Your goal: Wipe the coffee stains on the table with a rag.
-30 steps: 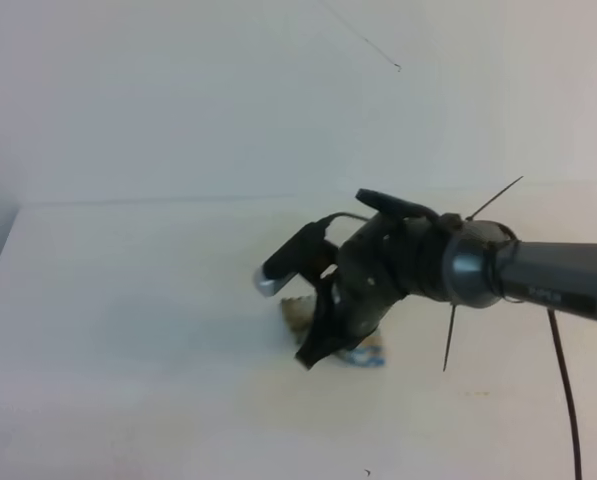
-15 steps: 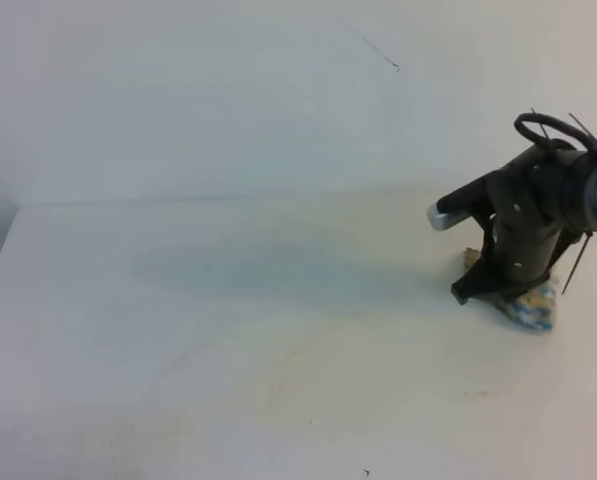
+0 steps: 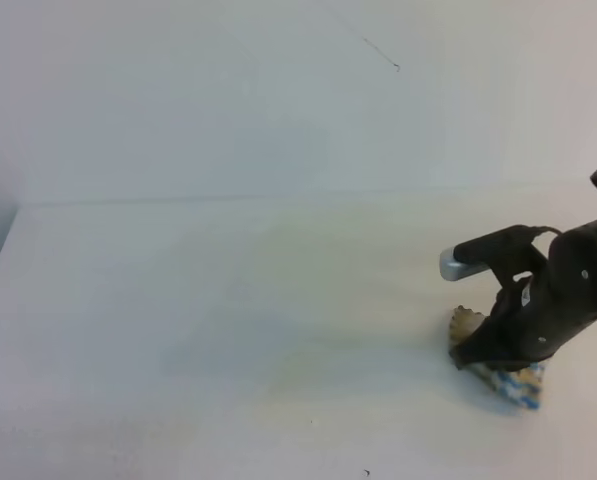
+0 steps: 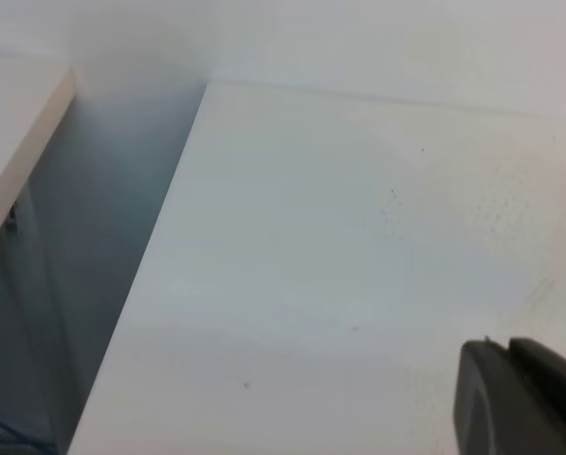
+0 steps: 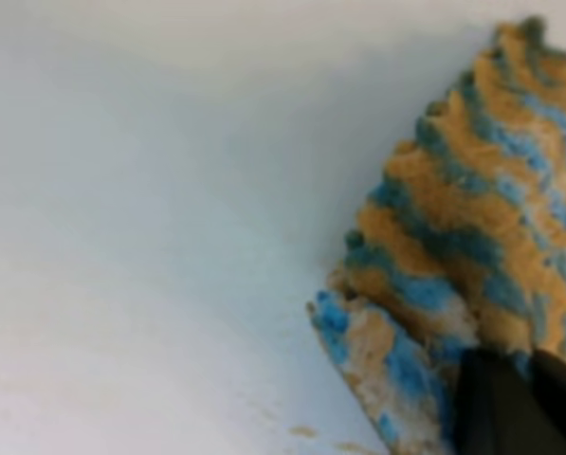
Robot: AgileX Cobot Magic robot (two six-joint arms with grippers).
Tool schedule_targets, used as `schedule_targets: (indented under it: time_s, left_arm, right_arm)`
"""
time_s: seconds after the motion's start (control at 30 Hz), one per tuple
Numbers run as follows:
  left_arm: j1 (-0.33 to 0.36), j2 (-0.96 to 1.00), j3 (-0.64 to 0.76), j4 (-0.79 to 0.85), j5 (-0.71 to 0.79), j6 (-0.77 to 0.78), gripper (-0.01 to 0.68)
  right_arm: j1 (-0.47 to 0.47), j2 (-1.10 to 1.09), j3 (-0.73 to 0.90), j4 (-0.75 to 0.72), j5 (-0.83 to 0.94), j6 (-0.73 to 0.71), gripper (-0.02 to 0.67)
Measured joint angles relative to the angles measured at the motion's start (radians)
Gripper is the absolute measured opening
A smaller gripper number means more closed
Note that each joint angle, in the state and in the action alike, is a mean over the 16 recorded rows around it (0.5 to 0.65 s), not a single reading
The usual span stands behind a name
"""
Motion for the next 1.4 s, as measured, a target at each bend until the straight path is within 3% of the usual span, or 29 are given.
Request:
schedule_targets:
  time_s: [0.47,0.87,1.0,1.13,1.4]
  left_arm:
    - [0.000,0.000,0.000,0.000,0.000,0.000,0.001]
    - [0.000,0.000,0.000,0.000,0.000,0.000,0.001]
    - [0.000,0.000,0.000,0.000,0.000,0.000,0.001]
    - [0.000,0.000,0.000,0.000,0.000,0.000,0.001]
    - [0.000,0.000,0.000,0.000,0.000,0.000,0.001]
  right_arm:
    - [0.127,0.061,-0.013,0.183,-0.227,-0.006,0.038]
    - [0.140,0.045,-0.110,0.260,-0.224,-0.021,0.256]
    - [0.140,-0.039,-0.124,0.253,-0.211,-0.037,0.293]
    - [0.140,-0.163,-0.131,0.216,-0.188,-0.051,0.246]
    - [0.140,-0.462,-0.132,0.052,-0.065,-0.055,0.080]
